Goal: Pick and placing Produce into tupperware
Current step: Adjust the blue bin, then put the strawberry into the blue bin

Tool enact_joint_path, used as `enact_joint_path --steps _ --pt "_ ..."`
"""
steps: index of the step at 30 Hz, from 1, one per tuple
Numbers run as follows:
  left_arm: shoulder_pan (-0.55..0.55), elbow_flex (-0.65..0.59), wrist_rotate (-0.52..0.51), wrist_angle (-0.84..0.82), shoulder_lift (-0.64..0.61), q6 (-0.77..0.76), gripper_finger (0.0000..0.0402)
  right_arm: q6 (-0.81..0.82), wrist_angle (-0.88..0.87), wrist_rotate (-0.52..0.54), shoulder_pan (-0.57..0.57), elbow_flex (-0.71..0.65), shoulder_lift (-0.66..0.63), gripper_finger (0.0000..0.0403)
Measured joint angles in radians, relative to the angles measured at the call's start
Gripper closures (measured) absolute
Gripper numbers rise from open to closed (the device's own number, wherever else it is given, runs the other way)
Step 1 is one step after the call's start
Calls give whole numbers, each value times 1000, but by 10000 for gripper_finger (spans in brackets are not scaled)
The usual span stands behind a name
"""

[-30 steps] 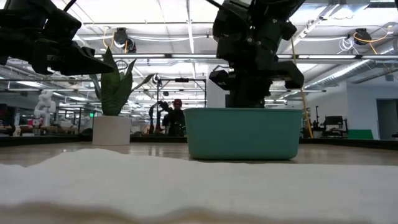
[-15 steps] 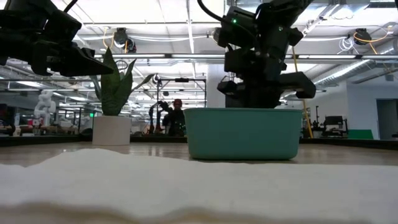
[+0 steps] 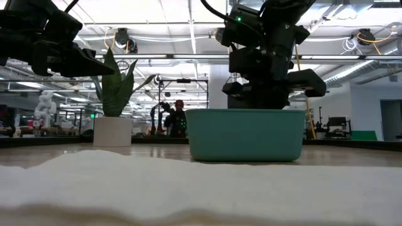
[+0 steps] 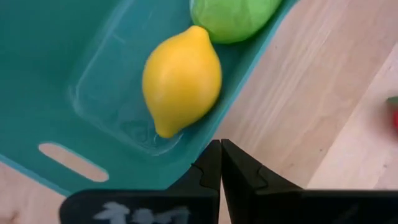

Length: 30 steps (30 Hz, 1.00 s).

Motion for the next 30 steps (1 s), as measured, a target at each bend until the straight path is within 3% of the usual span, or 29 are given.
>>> enact_joint_path --steps 21,30 --pt "0 0 0 0 0 -2 376 40 -14 -23 12 0 -10 403" --pt "0 0 0 0 0 -4 376 100 5 -20 -40 0 -164 403"
